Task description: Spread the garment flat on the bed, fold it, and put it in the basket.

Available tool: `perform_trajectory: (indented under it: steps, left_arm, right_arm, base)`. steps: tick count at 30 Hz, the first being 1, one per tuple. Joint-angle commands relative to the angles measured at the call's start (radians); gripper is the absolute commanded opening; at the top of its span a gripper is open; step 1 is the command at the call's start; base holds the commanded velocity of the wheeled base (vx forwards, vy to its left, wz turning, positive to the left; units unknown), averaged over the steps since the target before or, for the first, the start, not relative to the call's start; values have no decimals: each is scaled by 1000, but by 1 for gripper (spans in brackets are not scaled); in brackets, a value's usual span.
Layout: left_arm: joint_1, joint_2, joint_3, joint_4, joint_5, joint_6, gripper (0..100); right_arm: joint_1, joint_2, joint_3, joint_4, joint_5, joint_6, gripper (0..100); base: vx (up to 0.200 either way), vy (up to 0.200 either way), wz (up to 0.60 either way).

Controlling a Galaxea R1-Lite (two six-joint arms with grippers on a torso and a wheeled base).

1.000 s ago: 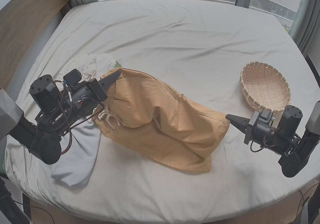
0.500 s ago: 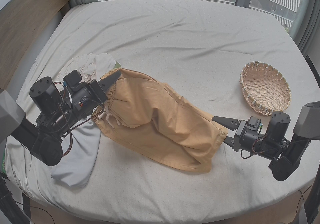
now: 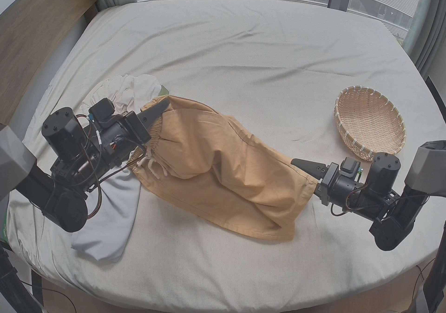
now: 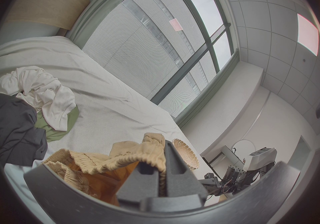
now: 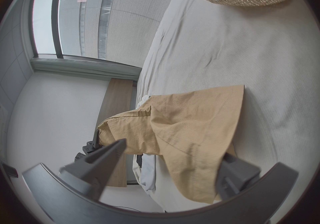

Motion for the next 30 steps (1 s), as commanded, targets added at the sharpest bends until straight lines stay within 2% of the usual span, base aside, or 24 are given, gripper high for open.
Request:
perform_trajectory:
  steps: [1, 7, 16, 19, 24, 27, 30]
  left_arm:
    - [0, 1, 1, -2, 0, 0, 0]
    - [0, 1, -2, -2, 0, -2, 0]
    - [-20, -43, -9, 1, -3, -5, 0]
    - [-27, -52, -6, 0, -3, -5, 0]
    - [-37, -100, 3, -5, -19, -5, 0]
    - [-38, -105, 6, -31, -20, -5, 0]
    - [-38, -134, 10, -45, -19, -36, 0]
  right_arm:
    - [2, 1, 0, -1, -2, -1, 0]
    - [2, -61, 24, -1, 3, -1, 0]
    - [-5, -304, 55, 2, 0, -5, 0]
    - [-3, -326, 55, 2, -2, -7, 0]
    - [-35, -415, 11, 22, 1, -45, 0]
    - [-64, -449, -22, 68, 1, -47, 0]
    - [-127, -495, -104, 207, 1, -93, 0]
  base:
    - [0, 0, 0]
    - [0, 0, 0]
    - [0, 0, 0]
    - [0, 0, 0]
    - [0, 0, 0]
    - [0, 0, 0]
    - [0, 0, 0]
